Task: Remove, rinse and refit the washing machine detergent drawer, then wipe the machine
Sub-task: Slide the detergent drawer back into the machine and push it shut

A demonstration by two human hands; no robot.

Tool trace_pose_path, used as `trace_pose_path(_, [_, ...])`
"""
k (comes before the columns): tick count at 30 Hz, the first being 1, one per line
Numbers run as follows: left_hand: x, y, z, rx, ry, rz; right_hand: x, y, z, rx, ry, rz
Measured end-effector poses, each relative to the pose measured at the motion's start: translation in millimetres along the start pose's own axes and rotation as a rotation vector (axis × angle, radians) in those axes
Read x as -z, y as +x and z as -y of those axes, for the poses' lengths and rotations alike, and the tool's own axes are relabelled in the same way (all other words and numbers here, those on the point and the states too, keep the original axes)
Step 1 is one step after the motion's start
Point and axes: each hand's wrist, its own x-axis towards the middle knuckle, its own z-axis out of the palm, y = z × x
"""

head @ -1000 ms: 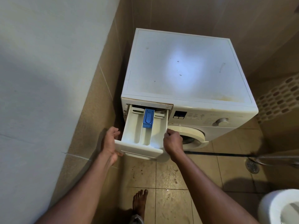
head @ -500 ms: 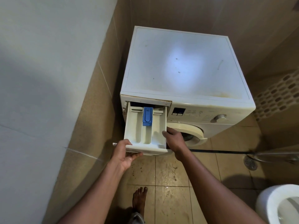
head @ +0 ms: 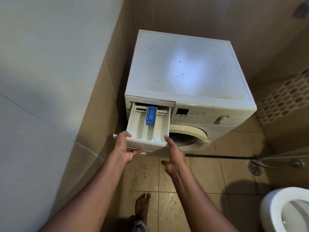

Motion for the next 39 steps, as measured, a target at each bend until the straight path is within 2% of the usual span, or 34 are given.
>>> trace_pose_path(3, [-1,-1,5,-0.011,0.004,-0.002,-3,-9,-6,-0.174,0.221,0.224])
trace_pose_path(5, [-2,0,9,-0.020,0.006,-0.012,-7,-10,-10,-0.173,0.281,0.299])
trace_pose_path(11, [-1,6,13,-0.033,0.010,-0.015,-7,-9,-25,-0.115,0.288,0.318])
trace_pose_path(21, [0,1,21,-0.033,-0.015,0.005,-3,-17,-24,-0.028,0.219,0.222])
trace_pose_path(39, [1,-3,22,-0.047,0.008,0.003,-6,-25,-20,-0.023,0.236,0.241])
